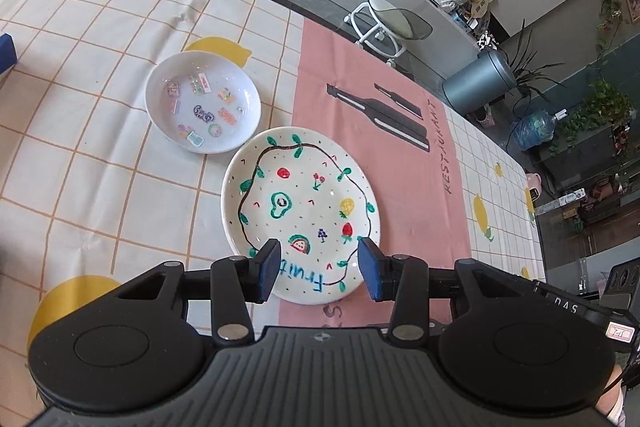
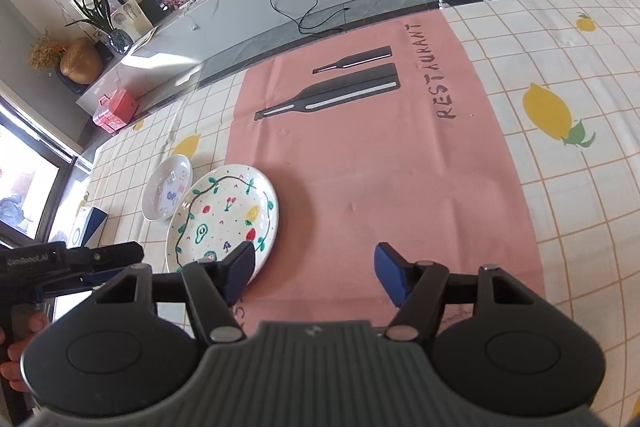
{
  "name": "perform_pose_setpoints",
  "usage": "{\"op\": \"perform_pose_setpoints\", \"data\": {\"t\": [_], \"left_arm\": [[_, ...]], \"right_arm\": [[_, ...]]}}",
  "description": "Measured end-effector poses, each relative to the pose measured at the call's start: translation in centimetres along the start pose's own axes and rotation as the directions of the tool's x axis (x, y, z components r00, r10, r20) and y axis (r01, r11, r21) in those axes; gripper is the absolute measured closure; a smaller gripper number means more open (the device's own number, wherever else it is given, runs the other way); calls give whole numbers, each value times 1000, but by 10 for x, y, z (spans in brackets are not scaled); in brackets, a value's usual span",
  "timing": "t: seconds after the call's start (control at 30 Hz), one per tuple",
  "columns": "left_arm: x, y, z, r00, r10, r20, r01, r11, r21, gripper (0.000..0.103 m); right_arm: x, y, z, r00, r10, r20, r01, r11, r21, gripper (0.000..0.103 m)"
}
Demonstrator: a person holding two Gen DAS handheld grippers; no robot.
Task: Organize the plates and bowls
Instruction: 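Close both grippers on the rim of the white fruit-painted plate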
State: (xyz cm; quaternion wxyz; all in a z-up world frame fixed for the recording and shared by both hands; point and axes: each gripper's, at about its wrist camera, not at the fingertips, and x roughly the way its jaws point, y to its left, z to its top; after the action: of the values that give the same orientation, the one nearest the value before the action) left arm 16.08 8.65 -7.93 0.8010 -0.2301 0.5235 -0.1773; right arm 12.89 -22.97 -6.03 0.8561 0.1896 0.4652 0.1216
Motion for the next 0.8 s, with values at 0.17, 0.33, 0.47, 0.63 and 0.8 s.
{"op": "perform_pose_setpoints", "data": {"t": [0.17, 0.33, 0.47, 0.63, 0.8], "left_arm": [[15, 13, 3, 1000, -16, -13, 16, 1000, 16, 54], [29, 20, 7, 999, -21, -36, 22, 1000, 20, 54], [31, 26, 8, 999, -42, -18, 42, 999, 0, 56], [13, 37, 10, 997, -47, 65, 49, 999, -23, 56], [9, 48, 13, 995, 11, 100, -7, 999, -39, 56]], "right_arm": [[23, -5, 7, 1000, 17, -6, -17, 1000, 10, 42], [46, -10, 11, 998, 53, -27, -51, 998, 46, 42], [62, -8, 13, 995, 87, -41, -85, 995, 57, 45], [77, -4, 16, 991, 123, -57, -119, 990, 71, 47], [86, 1, 18, 987, 151, -47, -148, 987, 61, 48]]}}
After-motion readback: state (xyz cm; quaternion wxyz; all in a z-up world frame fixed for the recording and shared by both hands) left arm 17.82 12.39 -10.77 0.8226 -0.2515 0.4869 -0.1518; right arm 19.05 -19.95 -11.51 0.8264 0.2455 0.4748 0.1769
